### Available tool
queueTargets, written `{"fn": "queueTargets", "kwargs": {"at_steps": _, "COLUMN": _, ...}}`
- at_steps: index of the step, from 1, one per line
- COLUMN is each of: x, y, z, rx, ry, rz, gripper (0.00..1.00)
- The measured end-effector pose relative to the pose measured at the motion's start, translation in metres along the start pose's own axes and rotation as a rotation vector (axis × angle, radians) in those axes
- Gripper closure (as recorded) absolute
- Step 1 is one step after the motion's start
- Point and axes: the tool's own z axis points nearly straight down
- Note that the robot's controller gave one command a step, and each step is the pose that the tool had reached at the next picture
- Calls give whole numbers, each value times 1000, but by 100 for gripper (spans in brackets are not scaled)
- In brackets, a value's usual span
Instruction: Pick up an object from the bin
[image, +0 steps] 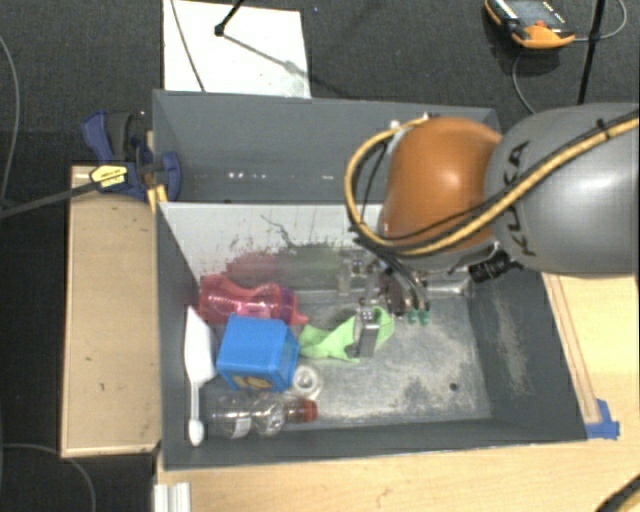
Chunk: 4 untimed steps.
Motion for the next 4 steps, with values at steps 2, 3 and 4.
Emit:
{"fn": "queueTargets", "kwargs": {"at_steps": 2, "x": -17, "y": -9, "z": 55, "rx": 0, "ry": -13, "rz": -68, "gripper": 0}}
{"fn": "queueTargets", "kwargs": {"at_steps": 3, "x": -29, "y": -18, "z": 77, "rx": 1, "ry": -4, "rz": -151, "gripper": 0}}
{"fn": "queueTargets", "kwargs": {"at_steps": 4, "x": -32, "y": -24, "z": 55, "rx": 0, "ry": -12, "rz": -114, "gripper": 0}}
